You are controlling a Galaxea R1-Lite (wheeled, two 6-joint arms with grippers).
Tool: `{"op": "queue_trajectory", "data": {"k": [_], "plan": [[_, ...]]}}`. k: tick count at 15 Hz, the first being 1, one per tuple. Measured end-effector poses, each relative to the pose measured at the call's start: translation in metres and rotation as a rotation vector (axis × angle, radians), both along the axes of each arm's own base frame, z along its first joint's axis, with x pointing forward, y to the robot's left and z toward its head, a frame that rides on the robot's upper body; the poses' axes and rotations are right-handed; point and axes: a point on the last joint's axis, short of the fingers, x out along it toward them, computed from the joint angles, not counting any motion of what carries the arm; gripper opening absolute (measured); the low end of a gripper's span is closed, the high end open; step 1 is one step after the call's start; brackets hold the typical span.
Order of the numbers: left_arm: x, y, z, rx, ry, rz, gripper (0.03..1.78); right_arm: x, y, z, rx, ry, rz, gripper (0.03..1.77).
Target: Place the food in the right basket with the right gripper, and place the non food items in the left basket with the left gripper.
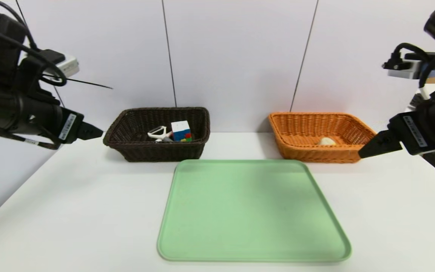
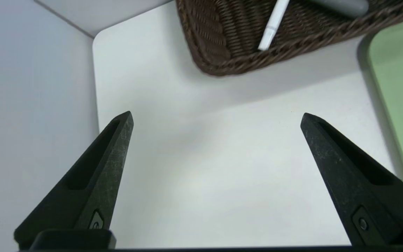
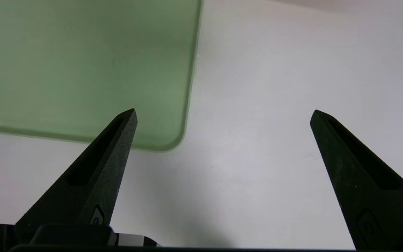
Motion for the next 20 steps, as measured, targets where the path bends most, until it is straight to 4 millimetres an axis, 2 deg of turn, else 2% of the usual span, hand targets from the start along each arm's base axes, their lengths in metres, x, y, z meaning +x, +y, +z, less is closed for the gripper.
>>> {"op": "queue_trajectory", "data": {"k": [4,9,14,20], "plan": [[-0.052,0.015,-0.007,0.000,-0.063,0.087,1.69,-0.033,-0.037,-0.001,0.006,-0.006,-0.122,1.71],[-0.112,0.028,-0.019,-0.003,-0.160,0.143,1.69,-0.099,-0.064,-0.015,-0.005,-0.025,-0.179,1.71],[-0.177,0.037,-0.041,-0.016,-0.257,0.173,1.69,-0.163,-0.074,-0.028,0.049,-0.112,-0.214,1.71],[-0.230,0.044,-0.065,-0.042,-0.392,0.198,1.69,-0.233,-0.077,-0.050,0.086,-0.355,-0.221,1.71]]}}
